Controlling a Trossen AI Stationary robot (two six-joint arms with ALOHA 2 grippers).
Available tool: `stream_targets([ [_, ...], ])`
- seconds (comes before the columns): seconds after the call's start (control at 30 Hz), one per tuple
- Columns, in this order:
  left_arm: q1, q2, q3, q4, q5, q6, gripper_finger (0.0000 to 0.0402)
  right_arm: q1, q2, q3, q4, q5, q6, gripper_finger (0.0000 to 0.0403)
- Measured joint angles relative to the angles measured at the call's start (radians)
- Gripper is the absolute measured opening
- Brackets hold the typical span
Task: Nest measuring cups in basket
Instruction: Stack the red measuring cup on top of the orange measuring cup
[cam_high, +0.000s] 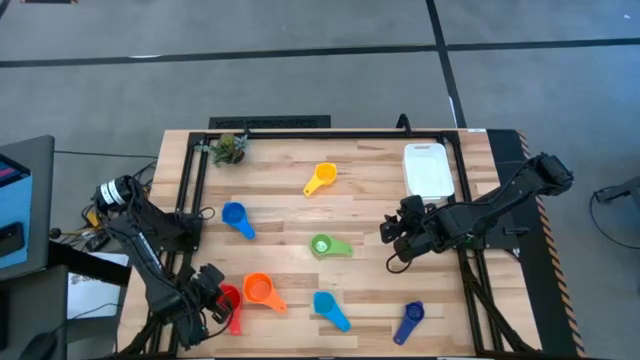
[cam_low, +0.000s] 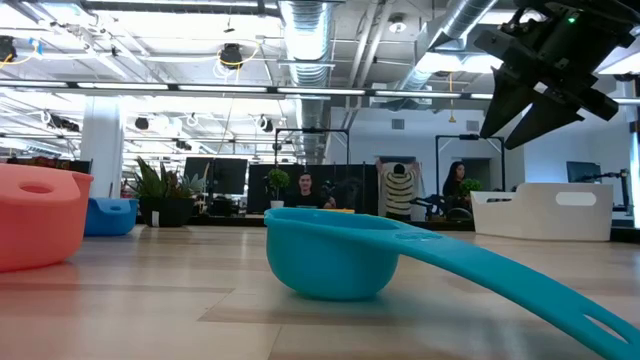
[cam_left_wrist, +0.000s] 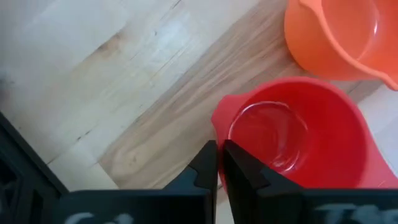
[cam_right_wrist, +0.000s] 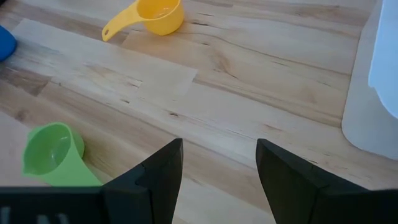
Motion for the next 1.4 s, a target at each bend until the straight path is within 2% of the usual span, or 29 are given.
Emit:
stream_targets([
  [0.13, 0.001, 0.000, 0.039, -0.059, 0.014, 0.000, 0.0003, 0.000, 0.000, 0.000, 0.000, 0.000, -0.005, 0.0225],
  [0.23, 0.000, 0.000, 0.103, -0.168, 0.012, -0.021, 0.0002, 0.000, 0.000, 0.000, 0.000, 0.000, -0.009, 0.0225],
  [0.3, 0.000, 0.000, 0.155, -0.246, -0.020, -0.041, 0.0002, 0.000, 0.000, 0.000, 0.000, 0.000, -0.010, 0.0225],
  [0.4, 0.000, -0.002, 0.222, -0.317, -0.134, -0.066, 0.0001, 0.000, 0.000, 0.000, 0.000, 0.000, -0.010, 0.0225],
  [0.53, 0.008, -0.002, 0.264, -0.317, -0.308, -0.103, 0.0001, 0.001, 0.000, 0.000, -0.001, 0.001, -0.013, 0.0225],
  [0.87, 0.089, 0.014, 0.247, -0.207, -0.428, -0.131, 0.0000, 0.024, 0.000, 0.000, 0.000, 0.001, -0.027, 0.0225],
  [1.07, 0.139, 0.069, 0.245, -0.185, -0.380, -0.136, 0.0000, 0.063, 0.000, 0.000, 0.001, 0.009, -0.027, 0.0225],
  [1.4, 0.150, 0.098, 0.246, -0.119, -0.356, -0.141, 0.0000, 0.087, 0.000, 0.000, 0.001, 0.029, -0.009, 0.0225],
])
